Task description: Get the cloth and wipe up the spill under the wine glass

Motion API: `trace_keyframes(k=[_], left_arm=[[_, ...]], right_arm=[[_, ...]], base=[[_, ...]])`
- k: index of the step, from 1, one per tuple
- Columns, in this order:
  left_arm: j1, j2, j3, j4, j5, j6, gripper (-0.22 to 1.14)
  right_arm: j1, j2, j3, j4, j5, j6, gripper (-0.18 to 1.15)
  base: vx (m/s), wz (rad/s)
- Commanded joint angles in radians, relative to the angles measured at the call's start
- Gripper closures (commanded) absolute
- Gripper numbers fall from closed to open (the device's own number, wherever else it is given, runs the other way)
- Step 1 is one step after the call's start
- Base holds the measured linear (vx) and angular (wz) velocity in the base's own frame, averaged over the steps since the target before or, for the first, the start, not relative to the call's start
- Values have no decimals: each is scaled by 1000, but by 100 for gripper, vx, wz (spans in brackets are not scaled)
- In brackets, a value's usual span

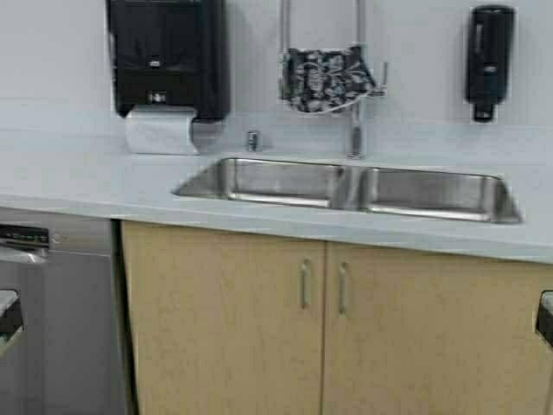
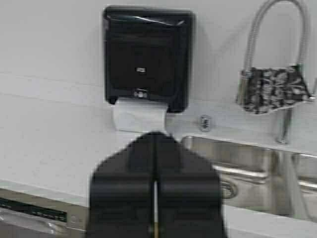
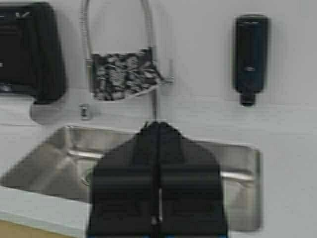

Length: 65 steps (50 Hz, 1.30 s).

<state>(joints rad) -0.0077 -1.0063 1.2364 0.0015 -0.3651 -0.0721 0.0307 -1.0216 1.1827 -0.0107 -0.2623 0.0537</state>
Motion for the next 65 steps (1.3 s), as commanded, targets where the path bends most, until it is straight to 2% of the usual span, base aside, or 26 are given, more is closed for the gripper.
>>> trace_keyframes(k=[1, 16, 34, 50, 65], left_arm=[[-2, 8, -11, 0, -8, 2, 89], [-2, -41, 8, 2, 2, 3, 89], [-2, -169, 38, 0, 71, 20, 89], [-2, -215, 46, 0, 126, 21, 89], [-2, -229, 44, -2, 126, 20, 89]], right_arm=[[41, 3, -25, -8, 2, 2, 92], [161, 23, -66, -81, 81, 0, 92], [227, 216, -147, -81, 63, 2, 92], [342, 374, -143, -81, -75, 2, 91], [345, 629, -150, -81, -336, 0, 88]], base=[[35, 23], [34, 13], [29, 1], [26, -3], [24, -1]])
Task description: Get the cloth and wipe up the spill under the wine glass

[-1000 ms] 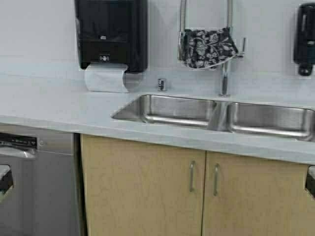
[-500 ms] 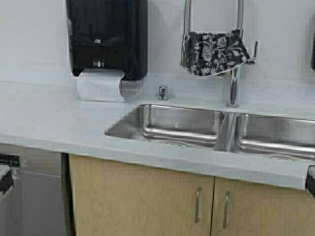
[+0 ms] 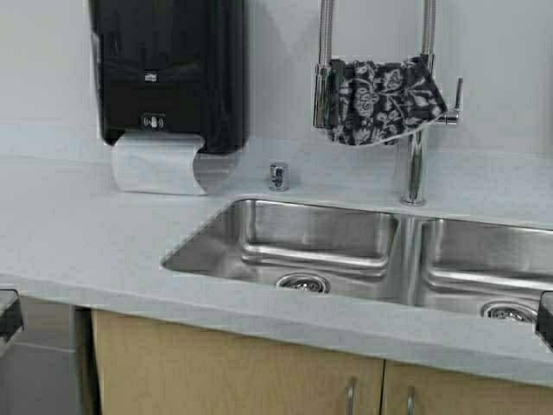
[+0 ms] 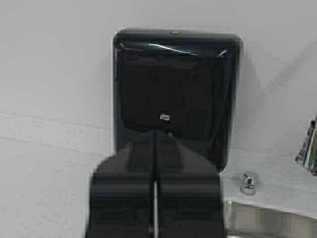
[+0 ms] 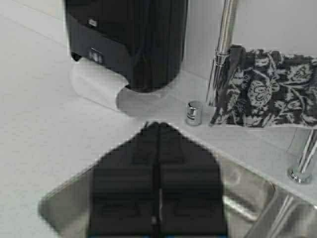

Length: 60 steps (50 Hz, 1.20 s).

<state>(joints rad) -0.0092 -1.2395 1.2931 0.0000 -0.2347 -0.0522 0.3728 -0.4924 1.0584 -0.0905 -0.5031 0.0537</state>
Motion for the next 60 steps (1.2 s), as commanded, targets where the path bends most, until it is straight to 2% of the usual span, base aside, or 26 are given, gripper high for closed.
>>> trace_keyframes(k=[1, 21, 31, 37, 46, 60], left_arm=[[0, 5, -12, 0, -5, 0, 89], [0, -18, -3, 0, -5, 5, 89], [0, -21, -2, 0, -3, 5, 89], [0, -23, 0, -2, -3, 5, 89], [0, -25, 5, 0, 2, 5, 89], [0, -31, 5, 0, 3, 5, 89]], right_arm=[[3, 121, -31, -2, -109, 0, 87], [25, 511, -166, -8, -253, 5, 45], [29, 644, -219, -8, -325, 6, 13], [29, 699, -232, -2, -399, 5, -2], [28, 770, -235, 38, -479, 2, -5], [28, 831, -245, 52, -489, 0, -5]], base=[[22, -4], [19, -4], [17, 1], [16, 2], [16, 1], [15, 1]])
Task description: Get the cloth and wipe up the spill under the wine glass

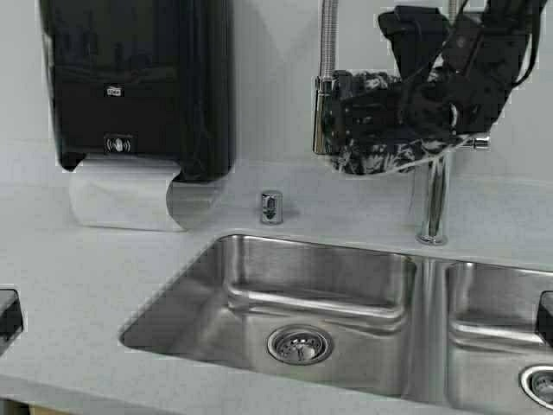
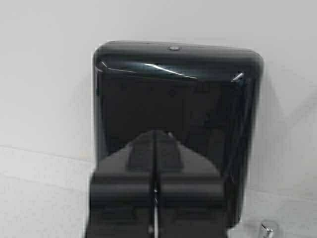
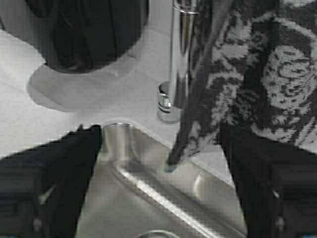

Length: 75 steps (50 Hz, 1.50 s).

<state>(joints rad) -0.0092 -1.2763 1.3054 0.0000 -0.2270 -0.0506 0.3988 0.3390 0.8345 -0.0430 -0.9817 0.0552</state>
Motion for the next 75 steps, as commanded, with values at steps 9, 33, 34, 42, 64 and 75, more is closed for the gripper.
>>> trace_keyframes(k=[9, 33, 34, 42, 64, 75], left_arm=[[0, 6, -8, 0, -5, 3, 89], [2, 6, -8, -2, -5, 5, 89], [0, 6, -8, 0, -5, 5, 89], [0, 6, -8, 0, -5, 5, 89], [0, 5, -3, 0, -5, 3, 89], [0, 5, -2, 0, -5, 3, 89]], right_arm=[[2, 29, -49, 21, -11, -2, -5], [-11, 77, -89, 26, -11, -23, 27], [-12, 77, -89, 26, -11, -26, 32], [-14, 77, -86, 26, -11, -58, 69], [-12, -225, -20, 25, 11, -72, 88], [-14, -422, -91, 14, 161, -98, 88]], base=[[11, 1], [6, 2], [2, 1], [1, 0], [-1, 0], [-3, 0]])
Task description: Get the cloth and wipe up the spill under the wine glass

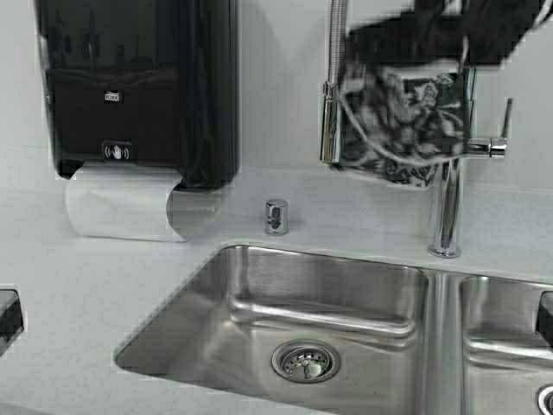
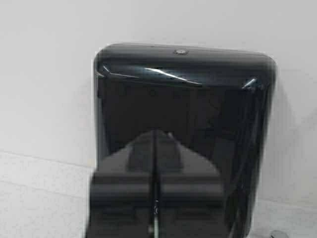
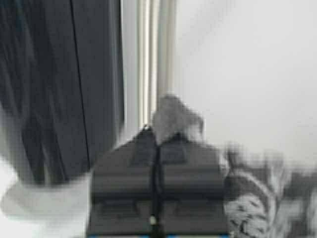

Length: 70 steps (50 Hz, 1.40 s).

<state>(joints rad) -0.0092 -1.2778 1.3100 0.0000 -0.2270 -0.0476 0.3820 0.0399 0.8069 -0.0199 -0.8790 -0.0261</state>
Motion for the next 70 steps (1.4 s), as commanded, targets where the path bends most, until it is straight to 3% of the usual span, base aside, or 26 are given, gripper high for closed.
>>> trace_keyframes(k=[1, 25, 44, 56, 70], left_arm=[[2, 8, -6, 0, -5, 0, 89], [0, 6, -3, -2, -5, -5, 89], [0, -21, 5, -2, 25, -6, 89], [0, -28, 8, -6, 29, -8, 89], [0, -29, 8, -8, 32, -8, 89]], right_arm=[[3, -138, -74, -12, 69, -20, 88], [20, -403, -261, -72, 278, -51, 88], [143, -545, -193, -78, 422, -51, 88], [153, -597, -112, -78, 468, -51, 88], [153, -597, -103, -78, 468, -55, 88]], base=[[-6, 0], [-8, 2], [-7, 3], [-7, 7], [-12, 8]])
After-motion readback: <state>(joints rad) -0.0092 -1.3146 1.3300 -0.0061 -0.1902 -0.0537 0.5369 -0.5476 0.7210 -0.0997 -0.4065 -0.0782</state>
